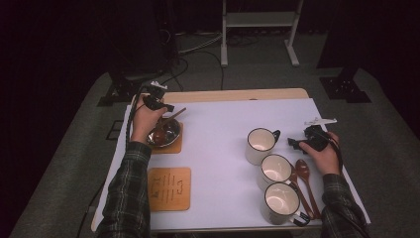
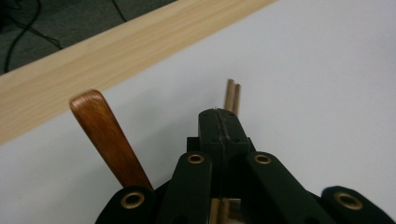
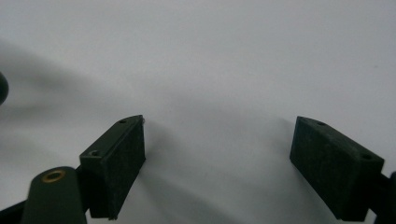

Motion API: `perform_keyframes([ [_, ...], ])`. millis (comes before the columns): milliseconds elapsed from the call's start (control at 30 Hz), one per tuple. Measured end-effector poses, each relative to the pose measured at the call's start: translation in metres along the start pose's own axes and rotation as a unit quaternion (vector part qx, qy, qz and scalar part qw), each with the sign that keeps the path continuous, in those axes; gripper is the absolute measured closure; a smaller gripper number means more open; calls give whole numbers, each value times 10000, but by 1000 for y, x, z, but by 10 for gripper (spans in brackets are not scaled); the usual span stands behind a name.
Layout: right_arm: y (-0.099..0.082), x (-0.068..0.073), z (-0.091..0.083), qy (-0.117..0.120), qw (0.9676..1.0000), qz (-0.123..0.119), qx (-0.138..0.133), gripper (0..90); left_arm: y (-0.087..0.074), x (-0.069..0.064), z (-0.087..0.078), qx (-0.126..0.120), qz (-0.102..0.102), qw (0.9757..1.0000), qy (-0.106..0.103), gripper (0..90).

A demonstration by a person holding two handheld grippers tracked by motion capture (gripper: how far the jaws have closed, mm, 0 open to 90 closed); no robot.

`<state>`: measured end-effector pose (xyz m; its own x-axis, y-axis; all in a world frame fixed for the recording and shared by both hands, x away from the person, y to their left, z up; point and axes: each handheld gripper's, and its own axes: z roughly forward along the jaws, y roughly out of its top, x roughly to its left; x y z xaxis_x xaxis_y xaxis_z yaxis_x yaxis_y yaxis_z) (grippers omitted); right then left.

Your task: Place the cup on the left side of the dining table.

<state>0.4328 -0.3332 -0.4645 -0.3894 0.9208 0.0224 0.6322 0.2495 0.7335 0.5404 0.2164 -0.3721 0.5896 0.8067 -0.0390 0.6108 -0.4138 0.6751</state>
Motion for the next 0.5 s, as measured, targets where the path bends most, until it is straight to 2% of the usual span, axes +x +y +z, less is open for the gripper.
perform_keyframes([
  [200, 0, 0, 0, -2, 10000, -1, 1, 165, 4, 6, 11, -13, -98, 9999, 94, 900],
  [300, 0, 0, 0, -1, 10000, 1, 1, 165, 3, 9, 19, 114, -85, 9998, 155, 900],
  [367, 0, 0, 0, 2, 10000, 1, -2, 165, 0, 11, 25, 164, -161, 9997, 126, 900],
  [500, 0, 0, 0, 2, 10000, -2, -1, 165, -2, 11, 30, 278, -157, 9995, 76, 900],
])
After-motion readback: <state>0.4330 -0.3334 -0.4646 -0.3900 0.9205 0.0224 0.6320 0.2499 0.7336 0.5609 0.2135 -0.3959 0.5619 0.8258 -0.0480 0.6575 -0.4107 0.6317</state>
